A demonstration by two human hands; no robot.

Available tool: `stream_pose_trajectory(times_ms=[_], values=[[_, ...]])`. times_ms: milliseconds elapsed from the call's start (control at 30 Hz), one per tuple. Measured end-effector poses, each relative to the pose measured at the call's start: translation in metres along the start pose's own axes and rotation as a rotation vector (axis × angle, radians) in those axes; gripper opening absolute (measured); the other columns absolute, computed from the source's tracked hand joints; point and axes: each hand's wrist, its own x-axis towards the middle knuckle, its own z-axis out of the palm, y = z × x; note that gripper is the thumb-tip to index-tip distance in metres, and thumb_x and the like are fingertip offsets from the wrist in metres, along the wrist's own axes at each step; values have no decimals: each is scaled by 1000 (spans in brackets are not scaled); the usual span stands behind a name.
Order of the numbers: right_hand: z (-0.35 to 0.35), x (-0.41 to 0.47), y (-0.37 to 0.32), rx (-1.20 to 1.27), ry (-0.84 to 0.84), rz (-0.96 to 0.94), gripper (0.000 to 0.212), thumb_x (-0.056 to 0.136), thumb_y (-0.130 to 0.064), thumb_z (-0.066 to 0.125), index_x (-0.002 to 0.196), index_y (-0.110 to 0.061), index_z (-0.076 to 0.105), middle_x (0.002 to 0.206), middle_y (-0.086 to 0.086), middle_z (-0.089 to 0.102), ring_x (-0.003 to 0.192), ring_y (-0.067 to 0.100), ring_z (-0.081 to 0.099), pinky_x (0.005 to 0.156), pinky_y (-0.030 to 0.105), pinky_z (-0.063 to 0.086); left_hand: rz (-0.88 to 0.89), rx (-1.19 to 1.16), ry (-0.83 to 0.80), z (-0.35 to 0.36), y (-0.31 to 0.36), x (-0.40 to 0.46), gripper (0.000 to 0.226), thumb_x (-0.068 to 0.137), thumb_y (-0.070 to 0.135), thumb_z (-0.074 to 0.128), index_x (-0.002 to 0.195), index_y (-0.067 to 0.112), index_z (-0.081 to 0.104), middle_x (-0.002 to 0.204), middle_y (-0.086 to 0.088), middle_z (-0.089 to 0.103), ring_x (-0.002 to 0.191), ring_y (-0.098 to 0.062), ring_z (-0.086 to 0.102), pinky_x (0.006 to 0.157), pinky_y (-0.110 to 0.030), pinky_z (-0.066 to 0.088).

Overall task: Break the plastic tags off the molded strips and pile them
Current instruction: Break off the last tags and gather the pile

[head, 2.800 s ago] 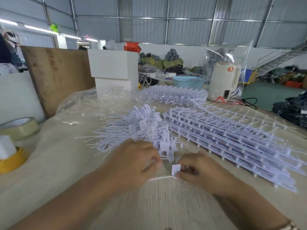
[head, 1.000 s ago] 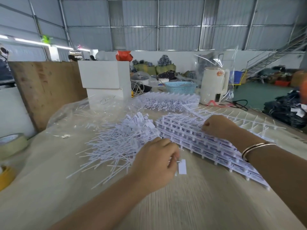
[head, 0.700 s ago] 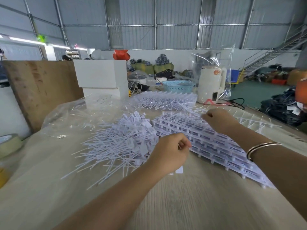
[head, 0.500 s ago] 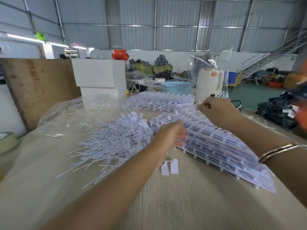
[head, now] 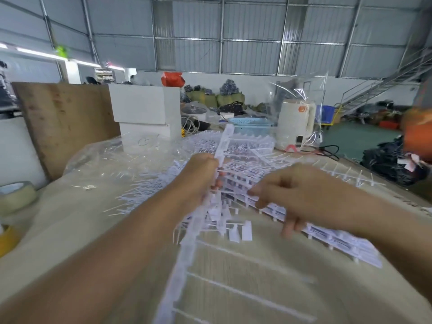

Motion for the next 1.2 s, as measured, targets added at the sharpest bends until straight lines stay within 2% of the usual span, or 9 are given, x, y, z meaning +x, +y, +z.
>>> stream_pose_trajectory(times_ms=[100, 233, 333, 400, 567, 800, 967, 1100, 1200], values=[[-20, -1, 2, 178, 124, -51, 28, 81, -50, 53, 83, -30, 73, 80, -11, 72, 40, 17, 59, 42, 18, 46, 54, 341, -21, -26, -3, -2, 18, 96, 7, 41, 85, 12, 55, 66, -3, 52, 43, -8, 41, 36, -15, 32], [-10, 27, 45, -147, 470, -144, 18, 92, -29, 53, 88, -32, 71, 73, -23, 65, 45, 9, 55, 44, 8, 39, 160, 703, -190, -55, -32, -15, 23, 93, 16, 47, 73, 21, 56, 63, 4, 56, 46, -6, 47, 49, -21, 38], [24, 42, 82, -352, 217, -279, 52, 91, -20, 59, 132, -44, 39, 107, -16, 50, 73, 2, 54, 67, 12, 40, 222, 761, -300, -66, -53, -26, 31, 92, 21, 51, 62, 24, 55, 53, 12, 52, 50, -6, 46, 57, -24, 38], [47, 48, 95, -440, 64, -321, 62, 90, -29, 61, 134, -51, 23, 111, -20, 43, 85, 0, 52, 76, 18, 42, 248, 746, -332, -67, -61, -28, 38, 94, 23, 50, 56, 28, 52, 49, 13, 49, 44, -3, 42, 51, -20, 35], [79, 57, 96, -550, 458, -686, 37, 94, -41, 46, 108, -17, 71, 84, -5, 72, 65, 14, 67, 57, 19, 48, 346, 896, -334, -65, -67, -28, 37, 96, 35, 45, 66, 15, 48, 57, 5, 47, 52, -12, 43, 57, -28, 34], [90, 60, 103, -609, 602, -800, 42, 99, -38, 38, 106, -15, 72, 78, -1, 70, 60, 17, 64, 52, 23, 49, 554, 1009, -373, -44, -77, -31, 38, 95, 47, 42, 63, 27, 36, 58, 7, 39, 51, -4, 37, 53, -26, 29], [95, 57, 105, -383, 313, -766, 21, 92, -31, 56, 101, -22, 72, 79, -10, 66, 69, 4, 61, 60, 16, 40, 559, 861, -475, -55, -93, -30, 29, 93, 40, 53, 69, 27, 44, 62, 8, 41, 55, -4, 38, 55, -23, 28], [101, 55, 103, 4, 89, -564, 40, 95, -36, 49, 70, -8, 64, 63, -4, 58, 58, 1, 52, 60, 14, 42, 582, 848, -512, -59, -100, -32, 30, 90, 49, 48, 72, 25, 41, 64, 7, 39, 56, -5, 37, 56, -26, 28], [96, 57, 106, 286, 181, -346, 31, 95, -27, 45, 78, -20, 70, 60, -11, 61, 50, 1, 50, 51, 14, 41, 534, 752, -563, -70, -97, -33, 32, 88, 52, 47, 75, 23, 46, 61, 11, 36, 54, -3, 34, 53, -19, 27]])
